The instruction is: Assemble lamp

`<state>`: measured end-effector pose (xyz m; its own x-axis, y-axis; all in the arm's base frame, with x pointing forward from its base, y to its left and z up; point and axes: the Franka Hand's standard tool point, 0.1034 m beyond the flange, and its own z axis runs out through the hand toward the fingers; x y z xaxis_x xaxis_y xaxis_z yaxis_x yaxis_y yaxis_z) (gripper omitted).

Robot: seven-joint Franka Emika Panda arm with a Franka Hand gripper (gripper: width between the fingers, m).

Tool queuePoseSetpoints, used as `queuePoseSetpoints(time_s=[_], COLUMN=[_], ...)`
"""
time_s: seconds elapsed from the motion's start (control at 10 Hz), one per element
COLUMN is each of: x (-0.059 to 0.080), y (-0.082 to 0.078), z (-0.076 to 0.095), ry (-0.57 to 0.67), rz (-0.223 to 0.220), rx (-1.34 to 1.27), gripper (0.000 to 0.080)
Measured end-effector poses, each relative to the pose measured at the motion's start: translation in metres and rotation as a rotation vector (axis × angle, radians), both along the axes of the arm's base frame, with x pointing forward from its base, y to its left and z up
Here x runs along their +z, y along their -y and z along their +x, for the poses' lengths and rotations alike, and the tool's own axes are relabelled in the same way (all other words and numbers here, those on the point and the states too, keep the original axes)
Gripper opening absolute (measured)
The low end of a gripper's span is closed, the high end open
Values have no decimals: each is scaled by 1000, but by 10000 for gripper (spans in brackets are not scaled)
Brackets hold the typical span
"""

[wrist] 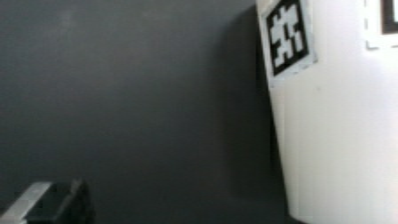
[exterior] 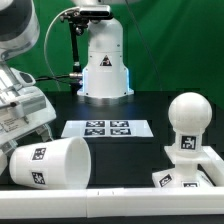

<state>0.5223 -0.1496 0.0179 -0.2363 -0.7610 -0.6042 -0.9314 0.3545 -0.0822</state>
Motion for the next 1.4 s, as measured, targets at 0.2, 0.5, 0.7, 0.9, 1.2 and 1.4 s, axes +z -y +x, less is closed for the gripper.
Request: queuePoseSetpoints(time_s=[0.2, 0.5, 0.7, 0.9, 1.2, 1.4], x=[-1, -1, -1, -2, -1, 39], y=[0, 0, 0, 0, 1, 6], z=[-1, -1, -1, -1, -1, 0], ry=[-1, -2, -2, -3, -3, 37], rz=[0, 0, 0, 0, -4, 5], rx=[0, 0, 0, 0, 5, 109], gripper=[576, 271, 91, 40, 40, 40])
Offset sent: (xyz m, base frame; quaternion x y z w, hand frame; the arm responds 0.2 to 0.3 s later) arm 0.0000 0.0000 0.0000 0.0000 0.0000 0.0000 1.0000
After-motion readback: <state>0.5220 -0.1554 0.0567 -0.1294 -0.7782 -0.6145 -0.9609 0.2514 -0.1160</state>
